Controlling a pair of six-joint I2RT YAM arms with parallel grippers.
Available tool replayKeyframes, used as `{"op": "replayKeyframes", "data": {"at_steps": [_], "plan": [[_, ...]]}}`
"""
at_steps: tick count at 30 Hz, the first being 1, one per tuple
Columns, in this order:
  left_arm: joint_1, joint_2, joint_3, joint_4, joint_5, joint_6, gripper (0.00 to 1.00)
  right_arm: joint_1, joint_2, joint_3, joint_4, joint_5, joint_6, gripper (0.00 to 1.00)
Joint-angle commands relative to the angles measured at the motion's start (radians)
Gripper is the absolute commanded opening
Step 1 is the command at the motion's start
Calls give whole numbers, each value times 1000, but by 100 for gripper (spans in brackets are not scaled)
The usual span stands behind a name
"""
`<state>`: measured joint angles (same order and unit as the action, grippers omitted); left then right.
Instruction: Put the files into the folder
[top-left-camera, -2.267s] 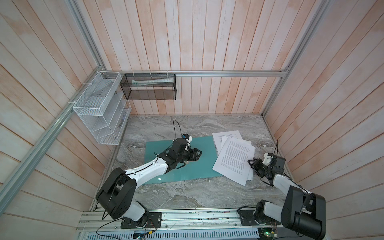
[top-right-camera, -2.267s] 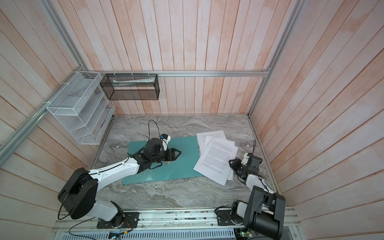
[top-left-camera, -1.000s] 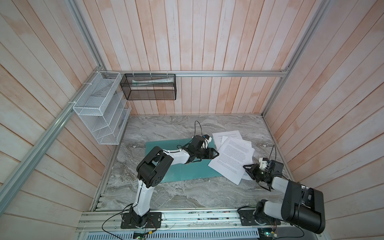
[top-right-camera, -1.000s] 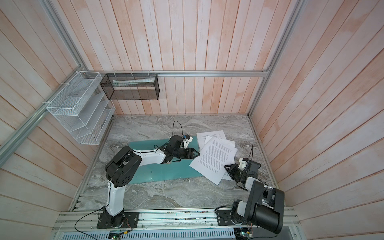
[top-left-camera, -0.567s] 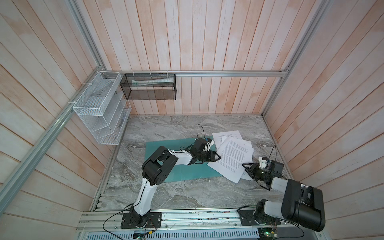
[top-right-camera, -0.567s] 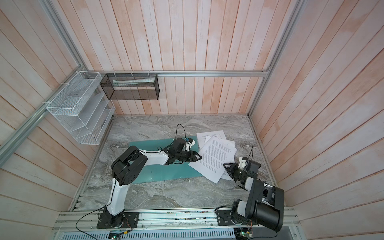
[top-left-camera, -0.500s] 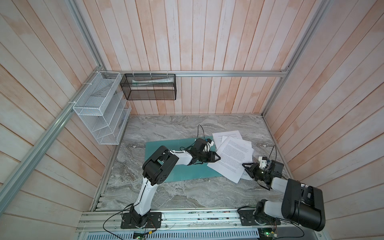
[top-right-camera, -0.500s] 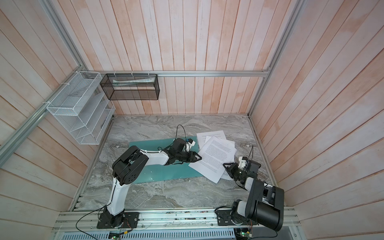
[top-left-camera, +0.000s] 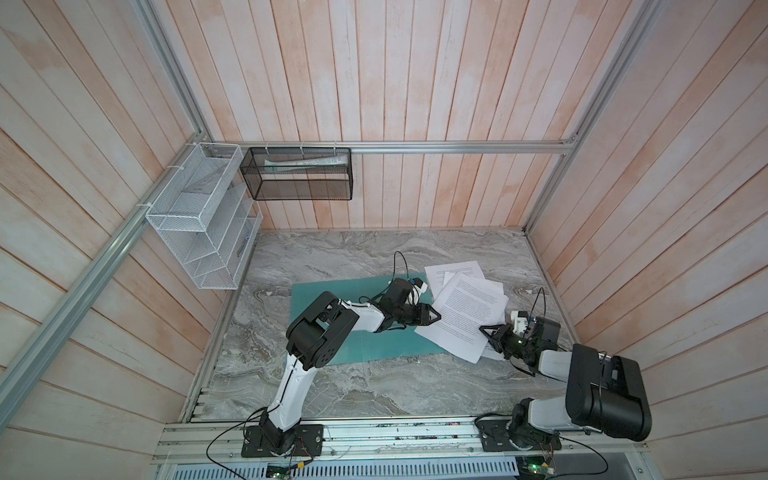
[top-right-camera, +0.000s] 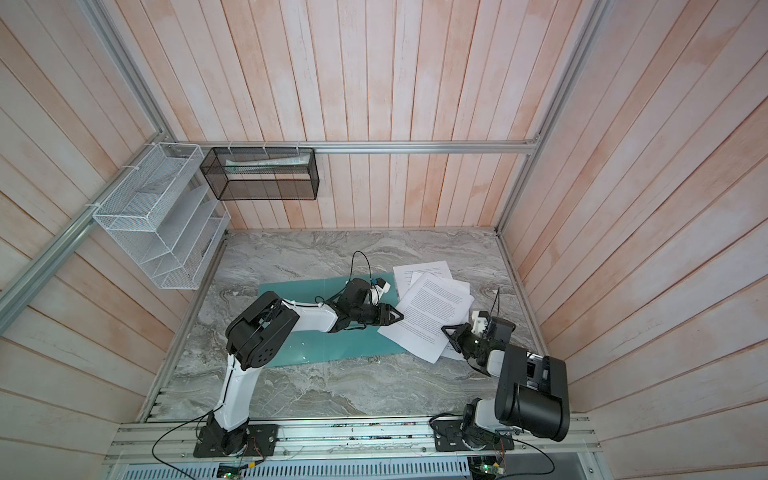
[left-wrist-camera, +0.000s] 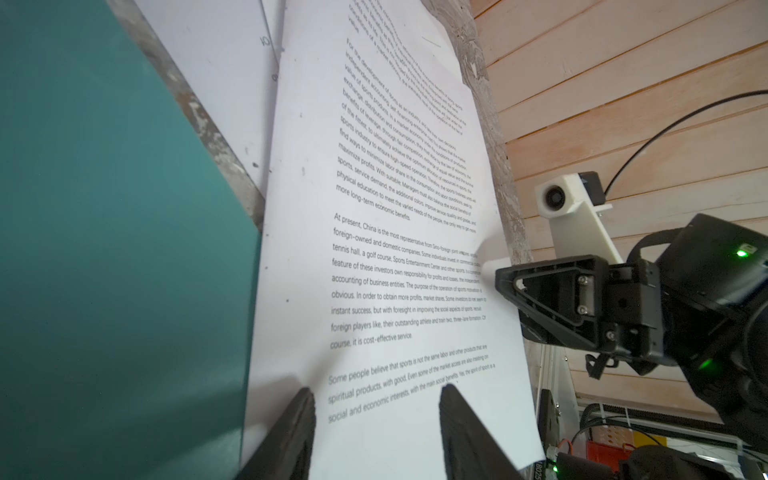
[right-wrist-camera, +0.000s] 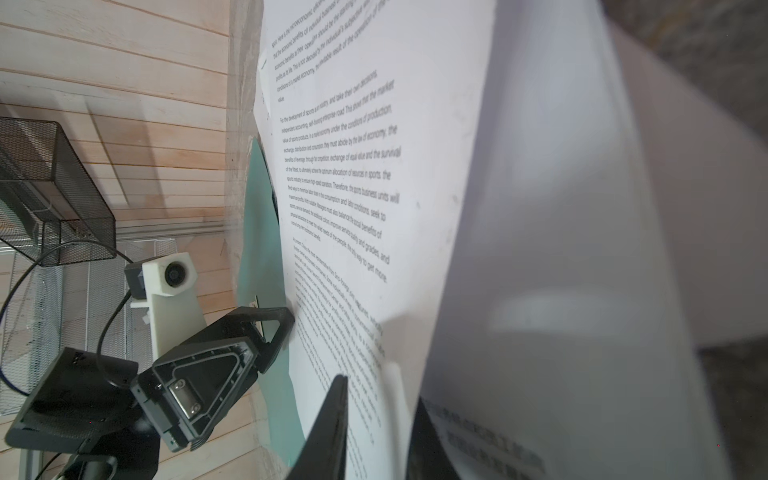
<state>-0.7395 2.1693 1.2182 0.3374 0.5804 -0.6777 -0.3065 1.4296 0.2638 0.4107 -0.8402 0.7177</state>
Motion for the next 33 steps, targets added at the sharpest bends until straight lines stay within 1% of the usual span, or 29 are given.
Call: {"op": "replayKeyframes", "data": {"at_steps": [1,7,8,11,17,20,22,26,29,33], "plan": [[-2,13,-39,-26,8,-6,51,18,34,22,83,-12,31,19],[3,6,-44,-23,12,-5,49,53,106,40,175,-36,80,17],[6,4,-46,-23,12,-5,49,56,110,38,182,-33,82,15],[13,-6,-54,-26,11,-3,48,58,116,36,202,-37,90,0],[51,-70,-75,-22,35,-9,48,64,95,31,262,-65,112,0],[84,-141,-82,-5,84,-30,48,70,72,34,318,-99,136,0],[105,-201,-71,-27,100,-31,48,80,51,38,364,-123,155,0],[129,-290,-30,-70,136,-30,52,107,23,66,387,-147,175,0],[153,-351,-28,-67,154,-57,53,133,11,72,492,-170,262,0],[189,-455,-76,-36,144,-95,53,199,-5,106,627,-183,391,0]]}}
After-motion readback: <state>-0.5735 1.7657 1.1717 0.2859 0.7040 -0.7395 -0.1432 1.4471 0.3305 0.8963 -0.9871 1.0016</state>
